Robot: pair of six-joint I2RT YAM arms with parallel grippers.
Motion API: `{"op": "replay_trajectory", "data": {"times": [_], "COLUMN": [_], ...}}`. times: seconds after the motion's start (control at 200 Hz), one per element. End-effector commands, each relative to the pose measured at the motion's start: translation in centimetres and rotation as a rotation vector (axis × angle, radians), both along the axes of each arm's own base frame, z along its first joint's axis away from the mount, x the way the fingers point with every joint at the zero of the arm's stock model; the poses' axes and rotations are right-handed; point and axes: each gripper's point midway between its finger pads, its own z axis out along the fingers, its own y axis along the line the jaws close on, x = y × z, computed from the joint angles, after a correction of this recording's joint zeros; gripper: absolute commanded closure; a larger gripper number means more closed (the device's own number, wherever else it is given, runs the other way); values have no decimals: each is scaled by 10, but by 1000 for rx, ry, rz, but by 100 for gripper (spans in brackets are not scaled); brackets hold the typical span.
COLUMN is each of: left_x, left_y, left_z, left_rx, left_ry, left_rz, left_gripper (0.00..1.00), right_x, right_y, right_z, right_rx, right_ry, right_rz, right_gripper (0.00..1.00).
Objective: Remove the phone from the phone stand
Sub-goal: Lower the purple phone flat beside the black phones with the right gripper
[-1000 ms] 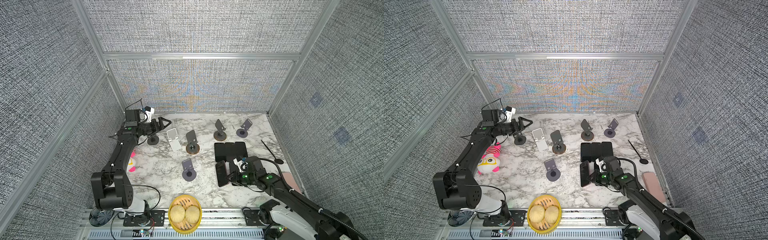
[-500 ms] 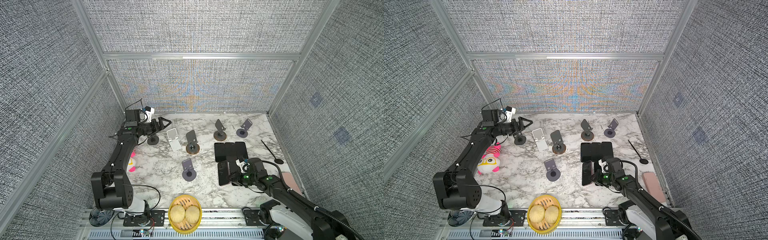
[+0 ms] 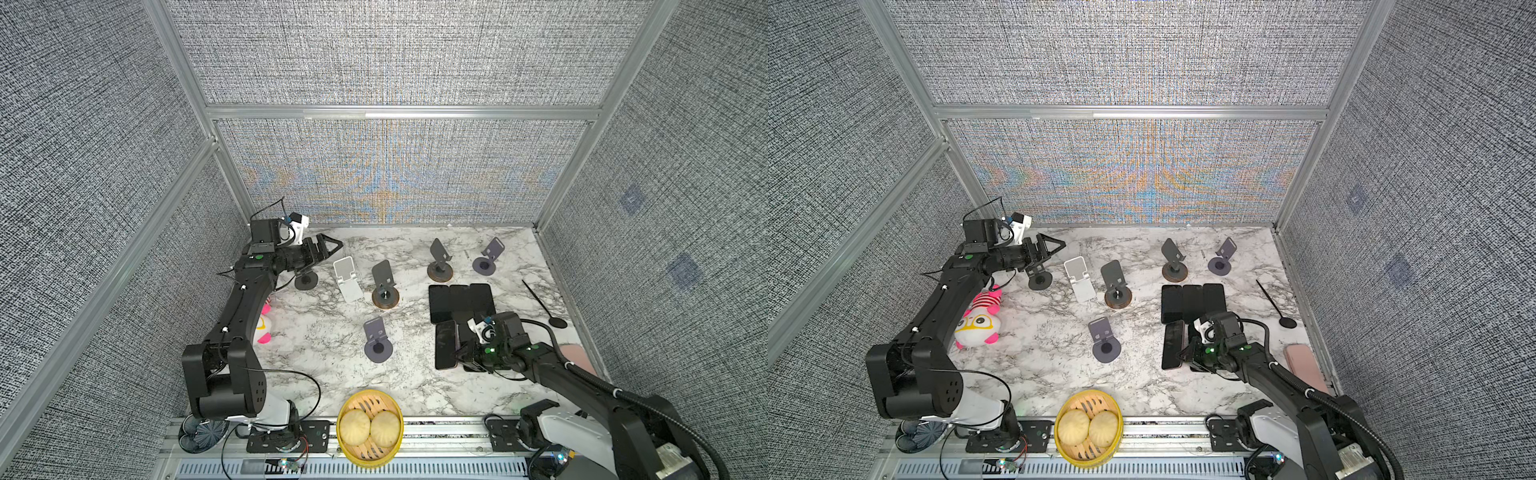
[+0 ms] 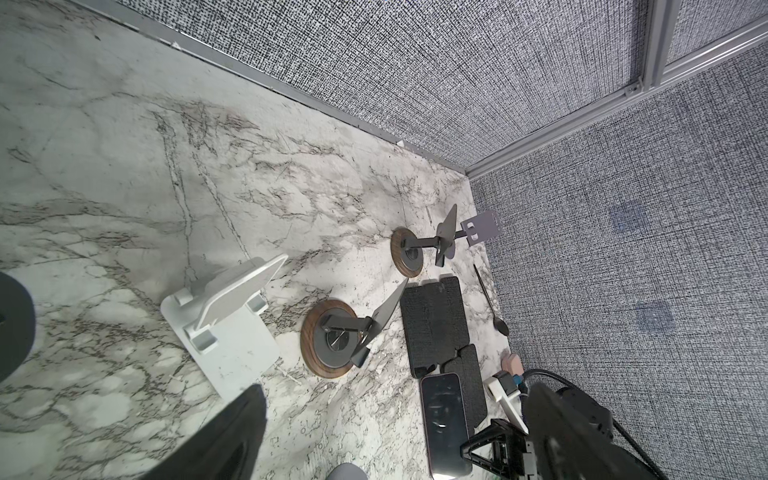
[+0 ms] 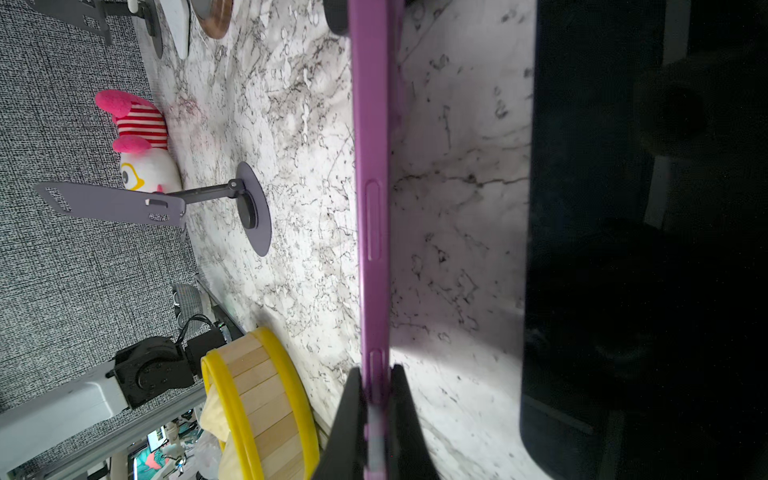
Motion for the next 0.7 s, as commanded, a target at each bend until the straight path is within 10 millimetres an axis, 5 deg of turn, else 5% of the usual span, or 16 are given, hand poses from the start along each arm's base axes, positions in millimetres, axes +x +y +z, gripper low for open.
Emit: {"op": "replay_trajectory", "data": {"times": [0.0,0.69], "left_x": [0,0], "left_y": [-2,-1], "left_z": [7,6], "left_rx": [-9,-8], "left_ry": [-32,-26], "left_rz": [-14,-11], "left_gripper": [2,2], "right_x": [-13,-4], "right_y": [-6,-15], "right_z": [-13,-14], "right_rx": [-49,-116], "right_ry": [77,61], "right_rz": [10,14], "right_gripper": [100,79]}}
